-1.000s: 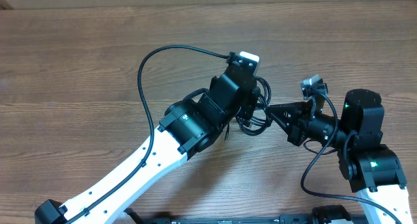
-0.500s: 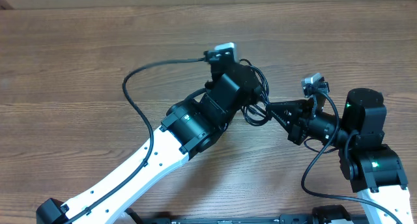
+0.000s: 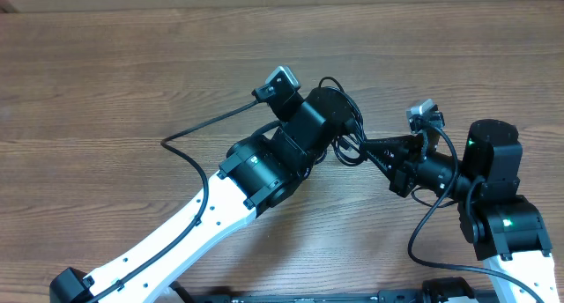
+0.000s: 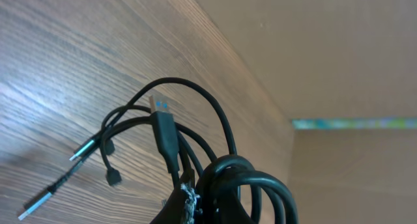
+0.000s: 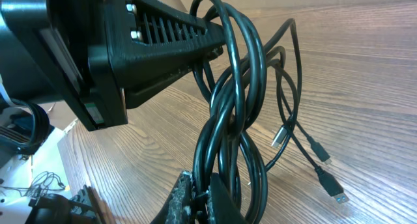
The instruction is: Untangle cables
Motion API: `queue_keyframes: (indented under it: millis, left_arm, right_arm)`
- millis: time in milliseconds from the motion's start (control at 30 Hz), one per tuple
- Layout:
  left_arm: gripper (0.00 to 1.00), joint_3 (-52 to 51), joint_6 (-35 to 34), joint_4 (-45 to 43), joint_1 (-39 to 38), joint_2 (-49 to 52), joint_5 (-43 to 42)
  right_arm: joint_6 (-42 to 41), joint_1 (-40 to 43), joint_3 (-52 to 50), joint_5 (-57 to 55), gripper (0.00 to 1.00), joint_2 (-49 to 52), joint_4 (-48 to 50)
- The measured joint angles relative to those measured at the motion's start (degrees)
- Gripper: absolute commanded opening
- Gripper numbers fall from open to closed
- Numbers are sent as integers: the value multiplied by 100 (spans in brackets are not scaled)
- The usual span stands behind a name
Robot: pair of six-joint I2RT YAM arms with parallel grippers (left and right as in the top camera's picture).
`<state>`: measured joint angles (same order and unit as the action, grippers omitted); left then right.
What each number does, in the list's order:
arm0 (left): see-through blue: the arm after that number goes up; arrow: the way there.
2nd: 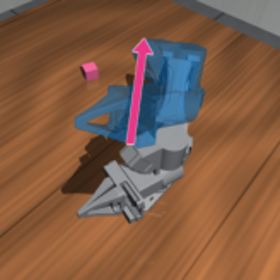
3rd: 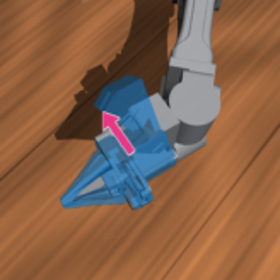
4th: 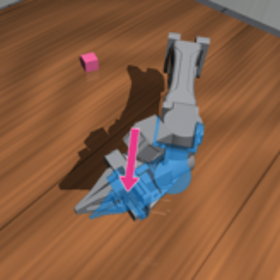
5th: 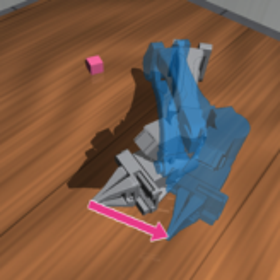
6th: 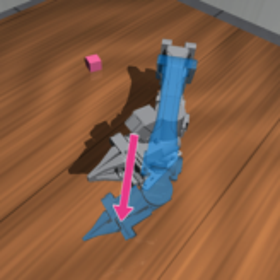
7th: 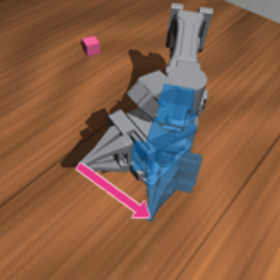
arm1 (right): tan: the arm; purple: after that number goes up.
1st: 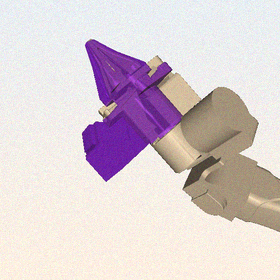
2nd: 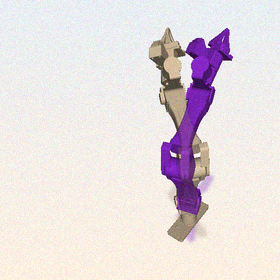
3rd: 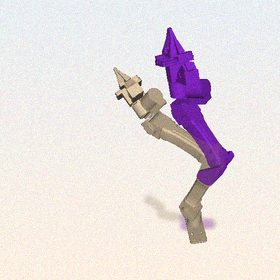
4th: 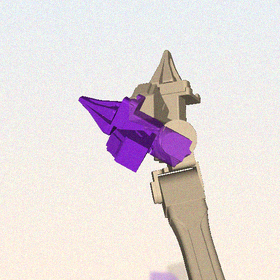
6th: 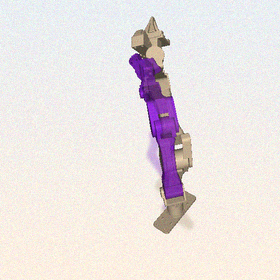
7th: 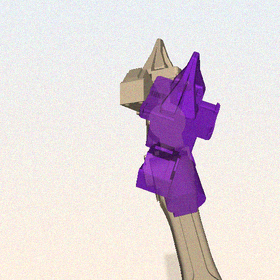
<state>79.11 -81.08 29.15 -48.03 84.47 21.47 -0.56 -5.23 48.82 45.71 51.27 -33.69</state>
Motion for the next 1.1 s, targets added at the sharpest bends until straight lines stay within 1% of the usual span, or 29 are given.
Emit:
queue_keyframes:
  millis: [133, 267, 300, 400, 500, 567, 633, 867, 1000, 1100]
  left_arm:
    - [4, 0, -483, 0, 0, 0, 26]
    - [4, 0, -776, 0, 0, 0, 28]
    - [4, 0, -804, 2, 0, 0, 28]
    - [4, 0, -686, -28, 2, 0, 87]
    - [4, 0, -326, -50, 2, 0, 85]
    - [4, 0, 50, -50, 0, 0, 52]
    - [4, 0, 507, -50, 0, 0, 11]
    - [4, 0, 2358, 57, 13, 0, -116]
    - [4, 0, 3543, 83, 13, 0, -518]
    - [4, 0, 4249, 83, 13, 0, -911]
  right_arm:
    - [39, 0, 0, 0, 4, 0, -7]
    - [39, 0, 0, 15, 5, 0, -37]
    - [44, 0, 0, 17, 11, 0, -33]
    - [13, -4, 0, 46, 38, 0, -55]
    - [46, -7, 0, 74, 57, 0, -46]
    - [59, -7, 0, 87, 66, 0, -52]
    - [63, -7, 0, 101, 70, 0, -59]
    - [59, -4, 0, 79, 71, 0, -57]
    - [50, -7, 0, 81, 71, 0, -61]
    - [26, -7, 0, 81, 70, 0, -57]
